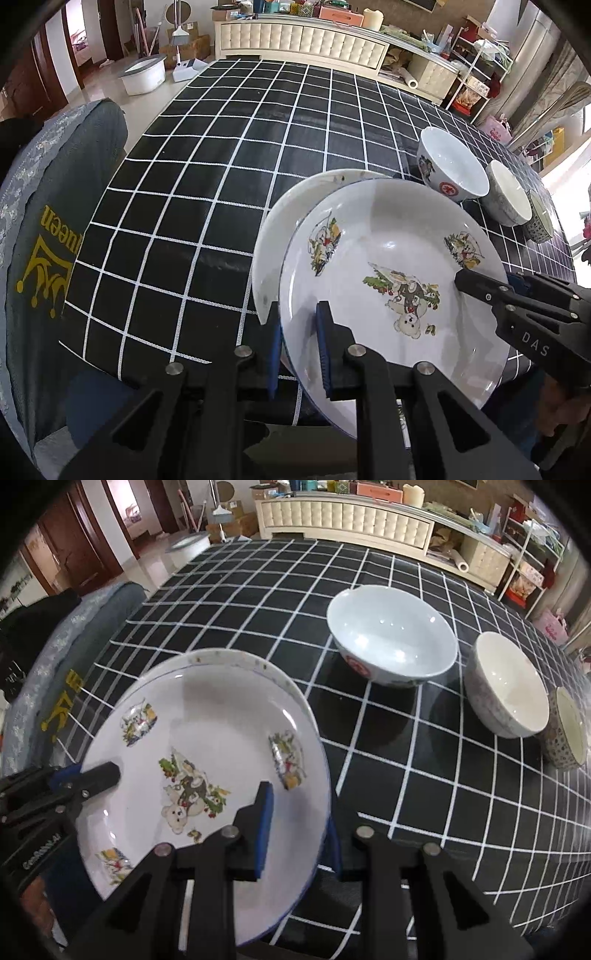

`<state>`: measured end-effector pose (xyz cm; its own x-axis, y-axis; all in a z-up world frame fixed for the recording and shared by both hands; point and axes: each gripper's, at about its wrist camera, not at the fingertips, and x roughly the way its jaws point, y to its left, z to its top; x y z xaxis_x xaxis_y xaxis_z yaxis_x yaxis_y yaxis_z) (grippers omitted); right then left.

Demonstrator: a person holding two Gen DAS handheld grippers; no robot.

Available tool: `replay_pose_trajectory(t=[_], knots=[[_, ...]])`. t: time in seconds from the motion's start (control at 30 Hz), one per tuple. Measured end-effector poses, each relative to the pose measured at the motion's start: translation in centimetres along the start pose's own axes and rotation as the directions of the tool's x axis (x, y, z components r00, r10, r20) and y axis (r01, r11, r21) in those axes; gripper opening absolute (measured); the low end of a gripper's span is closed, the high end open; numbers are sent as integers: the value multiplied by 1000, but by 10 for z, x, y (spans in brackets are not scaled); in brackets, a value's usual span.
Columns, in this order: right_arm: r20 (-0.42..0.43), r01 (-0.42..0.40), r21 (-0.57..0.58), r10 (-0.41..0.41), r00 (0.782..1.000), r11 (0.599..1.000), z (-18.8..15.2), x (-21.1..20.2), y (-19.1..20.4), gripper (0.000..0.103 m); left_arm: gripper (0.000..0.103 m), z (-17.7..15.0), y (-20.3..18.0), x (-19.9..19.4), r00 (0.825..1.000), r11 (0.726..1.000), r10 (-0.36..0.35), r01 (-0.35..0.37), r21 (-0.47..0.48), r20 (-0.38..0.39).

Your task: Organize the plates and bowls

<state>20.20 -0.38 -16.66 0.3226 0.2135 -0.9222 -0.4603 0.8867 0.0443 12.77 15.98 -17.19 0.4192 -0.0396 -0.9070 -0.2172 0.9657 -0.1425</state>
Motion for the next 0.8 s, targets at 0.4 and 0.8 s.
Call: replay_pose_trajectory(t=[0.4, 0.8], knots=[[0, 33, -27, -33, 999, 999, 6, 11, 4, 31, 16, 6, -1, 13, 1000, 1000, 18, -18, 8, -1], [7, 27, -37, -27, 1000, 999, 11, 19, 3, 31, 29, 16, -1, 17, 1000, 1000, -1, 1, -9, -12]])
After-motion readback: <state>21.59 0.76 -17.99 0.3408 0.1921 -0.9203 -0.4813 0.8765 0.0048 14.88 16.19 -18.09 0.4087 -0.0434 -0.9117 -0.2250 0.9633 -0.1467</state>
